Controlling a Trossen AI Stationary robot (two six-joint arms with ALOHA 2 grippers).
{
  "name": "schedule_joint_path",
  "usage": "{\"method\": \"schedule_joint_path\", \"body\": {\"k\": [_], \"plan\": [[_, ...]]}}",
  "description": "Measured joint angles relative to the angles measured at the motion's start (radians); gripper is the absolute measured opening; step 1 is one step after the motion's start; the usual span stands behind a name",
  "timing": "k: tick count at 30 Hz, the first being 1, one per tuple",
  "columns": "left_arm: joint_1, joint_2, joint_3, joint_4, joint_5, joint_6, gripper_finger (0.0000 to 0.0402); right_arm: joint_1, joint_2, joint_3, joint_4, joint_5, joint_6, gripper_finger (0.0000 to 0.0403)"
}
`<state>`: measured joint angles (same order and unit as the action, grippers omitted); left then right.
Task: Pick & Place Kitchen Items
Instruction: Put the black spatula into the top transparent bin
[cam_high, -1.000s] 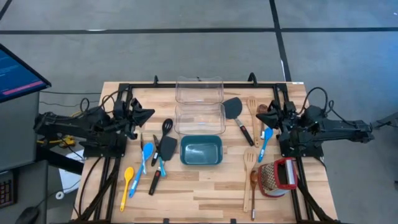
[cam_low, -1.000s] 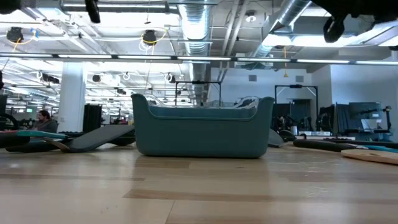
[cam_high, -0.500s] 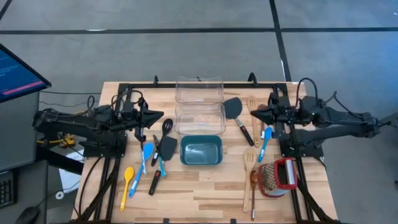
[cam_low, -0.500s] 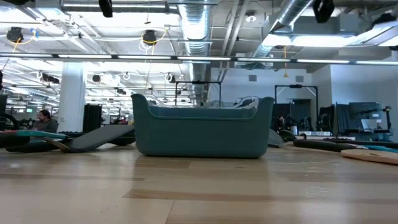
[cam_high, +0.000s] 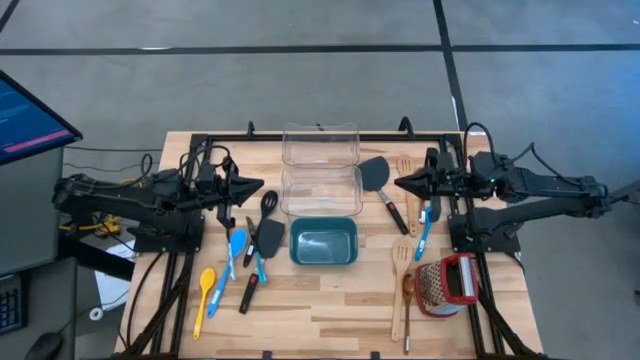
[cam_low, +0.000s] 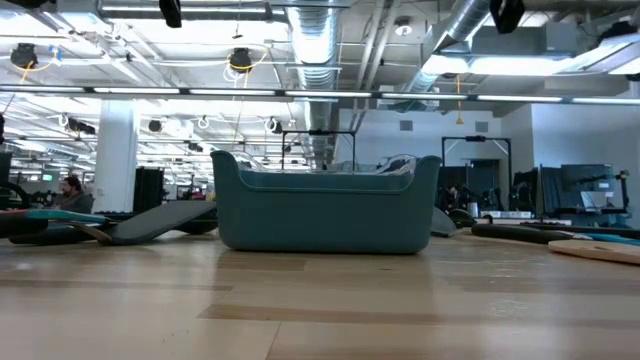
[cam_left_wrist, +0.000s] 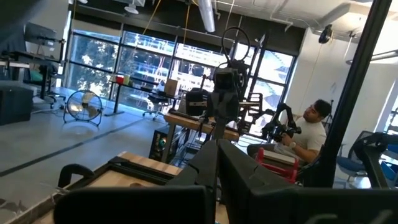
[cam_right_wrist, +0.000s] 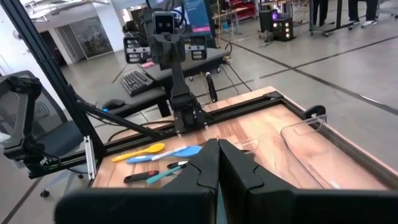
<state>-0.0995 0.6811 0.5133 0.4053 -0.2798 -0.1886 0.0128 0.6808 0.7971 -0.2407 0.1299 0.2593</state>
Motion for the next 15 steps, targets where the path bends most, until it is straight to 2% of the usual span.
{"method": "schedule_joint_path", "body": {"k": [10,15], "plan": [[0.0,0.002,0.0,0.01,0.0,-0.005,0.0002,0.0,0.047,0.0,0.003,0.001,0.003,0.0],[0.0,0.001,0.0,0.034,-0.028,-0.059,0.0002,-0.007,0.069,0.0,0.015,0.002,0.003,0.0]]}}
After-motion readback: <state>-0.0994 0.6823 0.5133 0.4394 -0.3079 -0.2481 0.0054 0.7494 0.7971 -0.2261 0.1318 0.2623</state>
